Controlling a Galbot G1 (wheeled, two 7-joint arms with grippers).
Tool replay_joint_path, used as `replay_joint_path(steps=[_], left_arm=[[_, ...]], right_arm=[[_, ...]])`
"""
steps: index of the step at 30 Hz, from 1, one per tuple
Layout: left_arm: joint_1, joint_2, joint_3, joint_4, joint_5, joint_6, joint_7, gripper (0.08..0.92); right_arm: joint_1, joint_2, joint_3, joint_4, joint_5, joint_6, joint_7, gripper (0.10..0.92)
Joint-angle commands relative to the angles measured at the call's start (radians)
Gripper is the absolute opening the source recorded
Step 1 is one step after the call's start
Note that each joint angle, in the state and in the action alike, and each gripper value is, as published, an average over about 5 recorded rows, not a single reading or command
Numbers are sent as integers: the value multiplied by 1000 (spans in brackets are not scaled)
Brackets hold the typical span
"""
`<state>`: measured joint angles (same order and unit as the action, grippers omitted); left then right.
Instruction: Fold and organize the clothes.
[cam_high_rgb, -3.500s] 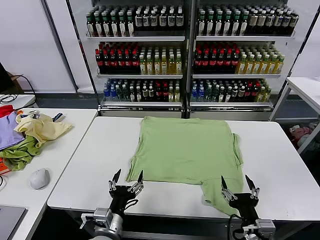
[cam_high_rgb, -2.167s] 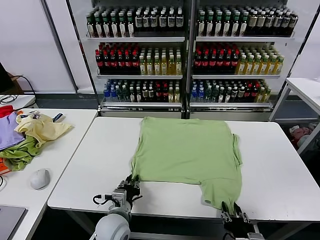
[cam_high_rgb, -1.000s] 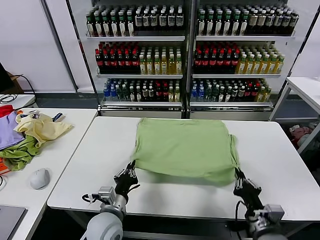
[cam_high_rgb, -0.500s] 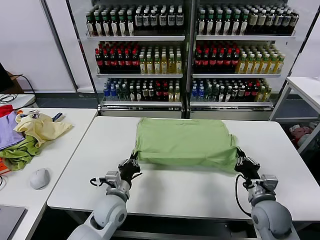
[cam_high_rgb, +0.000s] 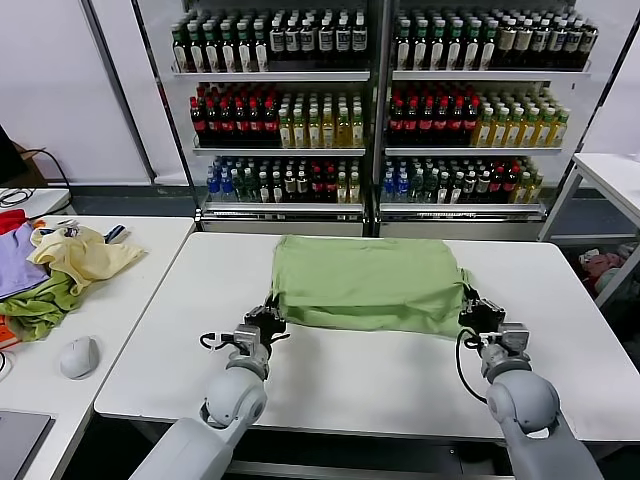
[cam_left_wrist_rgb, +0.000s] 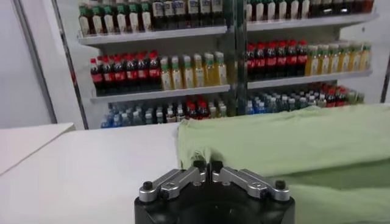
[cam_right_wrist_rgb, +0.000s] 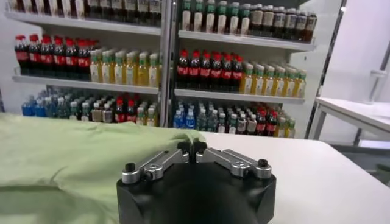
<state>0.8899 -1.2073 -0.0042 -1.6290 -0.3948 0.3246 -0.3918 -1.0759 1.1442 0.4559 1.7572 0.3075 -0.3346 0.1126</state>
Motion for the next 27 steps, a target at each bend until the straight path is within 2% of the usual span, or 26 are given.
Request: replay_joint_path(steps=[1, 5, 10, 15, 20, 23, 27], left_arm=[[16, 4, -8, -22, 78, 9, 7, 236], [71, 8, -29, -72, 79, 9, 1, 357], [110, 8, -41, -74, 53, 16, -6, 495], [92, 0, -40, -48, 7, 31, -10, 625], [52, -15, -37, -25, -42, 46, -16, 767], [41, -18, -28, -19, -55, 48, -17, 813], [33, -20, -13, -7, -62, 50, -15, 800]], right_arm=[[-41, 6, 17, 44, -58, 12, -18, 245], [-130, 15, 97, 124, -55, 13, -19, 366], [-189, 13, 155, 135, -14, -58, -5, 504], [-164, 24, 163, 109, 73, -173, 34, 660], [-130, 33, 139, 79, 109, -221, 53, 790], [-117, 33, 119, 63, 125, -236, 57, 818], [-103, 32, 96, 39, 129, -243, 63, 809]])
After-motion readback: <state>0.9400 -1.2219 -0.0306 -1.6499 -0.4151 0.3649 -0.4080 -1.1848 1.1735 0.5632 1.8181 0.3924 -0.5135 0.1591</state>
